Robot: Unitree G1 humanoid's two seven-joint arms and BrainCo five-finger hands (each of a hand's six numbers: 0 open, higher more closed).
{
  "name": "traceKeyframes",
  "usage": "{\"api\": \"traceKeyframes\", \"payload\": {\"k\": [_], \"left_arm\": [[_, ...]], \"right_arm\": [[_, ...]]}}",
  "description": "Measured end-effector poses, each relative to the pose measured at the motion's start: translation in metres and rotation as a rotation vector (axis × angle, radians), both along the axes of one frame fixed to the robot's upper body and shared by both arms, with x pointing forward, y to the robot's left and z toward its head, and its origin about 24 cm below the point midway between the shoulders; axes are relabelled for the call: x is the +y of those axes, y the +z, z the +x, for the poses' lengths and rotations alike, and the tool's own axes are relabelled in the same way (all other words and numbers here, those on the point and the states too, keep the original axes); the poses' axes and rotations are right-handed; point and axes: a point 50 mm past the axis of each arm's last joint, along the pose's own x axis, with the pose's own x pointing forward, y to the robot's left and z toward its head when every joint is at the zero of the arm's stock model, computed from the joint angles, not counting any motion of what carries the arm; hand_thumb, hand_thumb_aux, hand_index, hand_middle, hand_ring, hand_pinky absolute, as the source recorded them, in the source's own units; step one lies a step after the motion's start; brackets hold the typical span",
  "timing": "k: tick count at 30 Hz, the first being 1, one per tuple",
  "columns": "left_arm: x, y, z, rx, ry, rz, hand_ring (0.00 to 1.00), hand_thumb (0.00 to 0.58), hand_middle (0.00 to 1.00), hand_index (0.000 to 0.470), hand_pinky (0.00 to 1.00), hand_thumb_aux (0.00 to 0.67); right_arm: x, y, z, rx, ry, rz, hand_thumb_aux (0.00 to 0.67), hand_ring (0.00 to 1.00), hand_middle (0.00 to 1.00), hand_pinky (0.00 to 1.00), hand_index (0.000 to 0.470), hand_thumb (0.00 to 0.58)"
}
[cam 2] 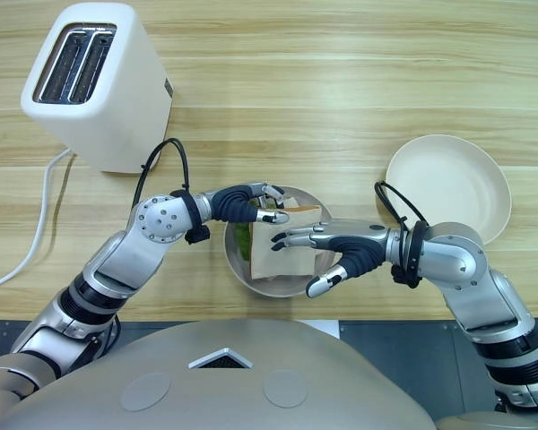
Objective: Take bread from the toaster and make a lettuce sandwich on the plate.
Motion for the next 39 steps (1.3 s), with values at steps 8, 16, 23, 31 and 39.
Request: {"api": "traceKeyframes", "payload": {"k": [8,16,23,31,39], "left_arm": [[0.001,0.047,0.012,-0.417,-0.147,0.175,0.00,0.000,0.00,0.000,0.00,0.000],[0.033,0.116,0.051,-0.780,0.008,0.153,0.00,0.000,0.00,0.000,0.00,0.000],[0.039,0.128,0.034,-0.647,-0.049,-0.134,0.00,0.000,0.00,0.000,0.00,0.000],[0.050,0.127,0.006,-0.293,-0.162,-0.363,0.00,0.000,0.00,0.000,0.00,0.000],[0.059,0.109,-0.018,0.178,-0.309,-0.279,0.00,0.580,0.00,0.470,0.00,0.670]], "right_arm": [[-0.001,-0.010,0.013,-0.001,-0.018,-0.008,0.000,0.00,0.00,0.00,0.000,0.000],[0.005,-0.019,0.036,-0.035,-0.104,0.075,0.000,0.00,0.00,0.00,0.000,0.000],[0.002,0.006,0.047,-0.065,-0.156,0.251,0.000,0.00,0.00,0.00,0.000,0.000],[-0.034,0.090,0.041,-0.101,-0.168,0.546,0.000,0.00,0.00,0.00,0.000,0.000],[-0.085,0.058,-0.013,0.333,-0.079,-0.037,0.670,0.00,0.00,0.00,0.470,0.580]]}}
